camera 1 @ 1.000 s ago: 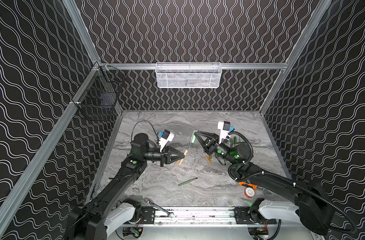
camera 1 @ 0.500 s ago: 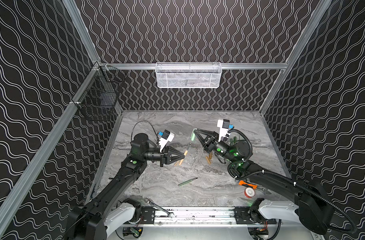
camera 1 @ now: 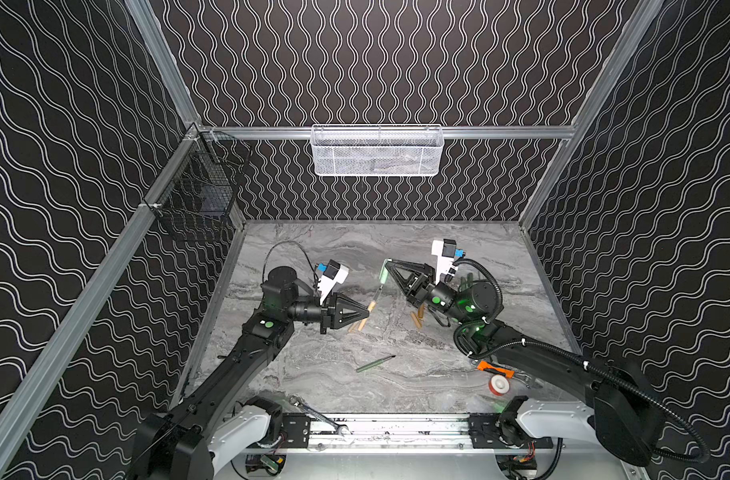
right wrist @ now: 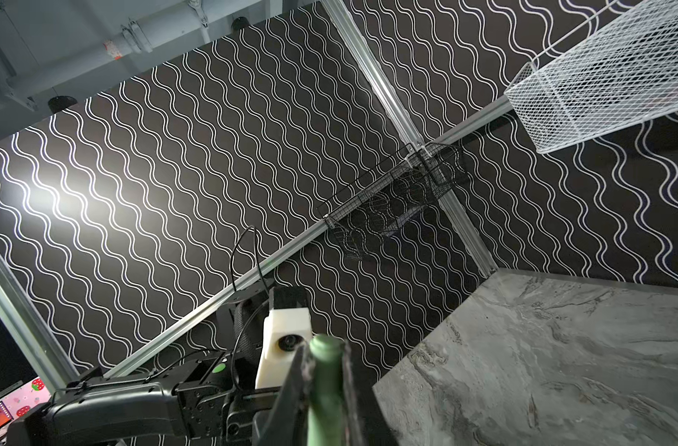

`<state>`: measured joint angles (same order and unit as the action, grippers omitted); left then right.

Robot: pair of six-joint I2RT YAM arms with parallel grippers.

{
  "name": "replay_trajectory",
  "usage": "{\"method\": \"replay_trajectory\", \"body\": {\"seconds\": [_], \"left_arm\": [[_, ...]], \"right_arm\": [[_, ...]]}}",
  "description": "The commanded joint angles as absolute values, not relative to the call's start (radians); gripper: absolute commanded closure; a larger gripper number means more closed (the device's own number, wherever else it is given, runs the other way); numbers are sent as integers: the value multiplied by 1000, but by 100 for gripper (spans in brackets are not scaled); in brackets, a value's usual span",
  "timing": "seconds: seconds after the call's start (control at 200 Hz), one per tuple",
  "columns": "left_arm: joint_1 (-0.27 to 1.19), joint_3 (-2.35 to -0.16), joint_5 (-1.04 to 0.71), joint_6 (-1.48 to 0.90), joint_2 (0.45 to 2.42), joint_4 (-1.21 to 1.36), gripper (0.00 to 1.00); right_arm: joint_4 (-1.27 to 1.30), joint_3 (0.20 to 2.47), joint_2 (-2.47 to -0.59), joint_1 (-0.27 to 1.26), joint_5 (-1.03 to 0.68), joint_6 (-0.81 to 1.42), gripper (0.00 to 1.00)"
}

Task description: Insert the pens into the pen caps

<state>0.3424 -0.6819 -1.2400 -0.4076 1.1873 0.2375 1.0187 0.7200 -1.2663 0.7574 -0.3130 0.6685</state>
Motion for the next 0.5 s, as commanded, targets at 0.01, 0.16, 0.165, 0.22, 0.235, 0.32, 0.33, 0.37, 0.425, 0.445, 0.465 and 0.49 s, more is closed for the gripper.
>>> {"method": "replay_trajectory", "body": {"seconds": [0.01,0.16,0.165,0.22,0.235,0.32,0.33,0.37,0.425,0.445,0.465,0.49], "left_arm": [[334,-694,-1228,-377,1183,237,100],[324,-685,-1227,-396,1173,269,100],[324,-685,-1227,-397,1173,269,100],[322,-685,-1227,-398,1173,270,100],[321,-685,-1227,-397,1173,270,100],[318,-683,-1232,-410,1173,287,100],[319,-682,-1232,-411,1173,290,100],[318,-680,-1233,-419,1173,300,100],[317,-678,-1237,-428,1175,312,100],[317,-676,-1236,-427,1174,313,100],[318,-675,-1238,-426,1175,313,100],[316,-676,-1238,-426,1174,314,100]], "right_arm": [[1062,720,-1259,757,-322,684,85],[1057,720,-1260,757,-324,685,85],[1058,719,-1261,758,-324,685,85],[1059,719,-1262,758,-327,689,85],[1061,719,-1264,758,-328,691,85],[1075,715,-1270,758,-329,702,85],[1078,715,-1271,758,-329,703,85],[1085,713,-1275,759,-328,706,85],[1087,715,-1279,759,-330,707,85],[1088,716,-1279,759,-330,709,85],[1089,716,-1281,759,-331,709,85],[1091,718,-1283,760,-331,710,85]]}}
